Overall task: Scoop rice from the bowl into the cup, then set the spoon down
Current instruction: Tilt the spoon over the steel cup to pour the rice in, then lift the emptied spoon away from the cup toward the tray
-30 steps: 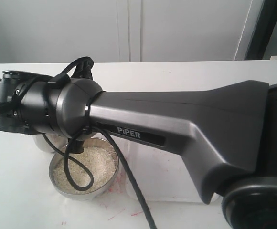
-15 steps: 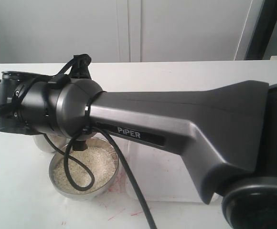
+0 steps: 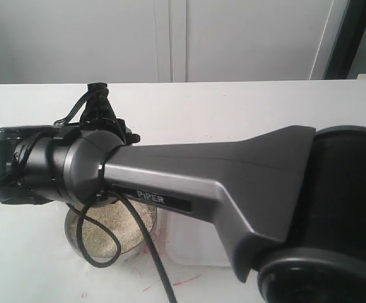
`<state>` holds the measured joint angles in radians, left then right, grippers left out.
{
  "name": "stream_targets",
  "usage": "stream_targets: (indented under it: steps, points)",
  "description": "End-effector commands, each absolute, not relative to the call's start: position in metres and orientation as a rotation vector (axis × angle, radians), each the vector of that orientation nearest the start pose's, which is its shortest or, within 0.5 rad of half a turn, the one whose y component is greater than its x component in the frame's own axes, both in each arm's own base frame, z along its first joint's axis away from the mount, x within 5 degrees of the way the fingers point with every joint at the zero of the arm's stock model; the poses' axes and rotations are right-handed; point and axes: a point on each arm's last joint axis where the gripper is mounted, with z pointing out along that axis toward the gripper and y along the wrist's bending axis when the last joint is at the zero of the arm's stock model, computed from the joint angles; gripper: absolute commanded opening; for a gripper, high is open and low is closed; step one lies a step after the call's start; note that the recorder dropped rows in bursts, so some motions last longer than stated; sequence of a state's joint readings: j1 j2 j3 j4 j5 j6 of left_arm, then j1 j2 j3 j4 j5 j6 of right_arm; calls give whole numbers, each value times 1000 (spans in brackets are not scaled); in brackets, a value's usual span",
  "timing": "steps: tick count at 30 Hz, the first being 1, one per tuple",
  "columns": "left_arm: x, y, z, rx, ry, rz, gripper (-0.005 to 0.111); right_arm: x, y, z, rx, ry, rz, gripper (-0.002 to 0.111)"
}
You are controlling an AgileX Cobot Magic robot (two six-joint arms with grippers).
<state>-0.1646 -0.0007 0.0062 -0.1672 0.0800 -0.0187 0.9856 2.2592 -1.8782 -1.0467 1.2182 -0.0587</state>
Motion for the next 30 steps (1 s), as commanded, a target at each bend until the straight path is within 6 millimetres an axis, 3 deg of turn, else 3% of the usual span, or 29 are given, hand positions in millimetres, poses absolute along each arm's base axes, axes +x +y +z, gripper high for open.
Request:
stream_targets:
  steps: [1,30]
  points:
    - [55,-11,206,-8,1566,-299,14,321,356,215,-1549,1815,-1155,0]
    - [55,-11,206,-8,1566,-299,14,315,363,218,-1518,1783,-1158,0]
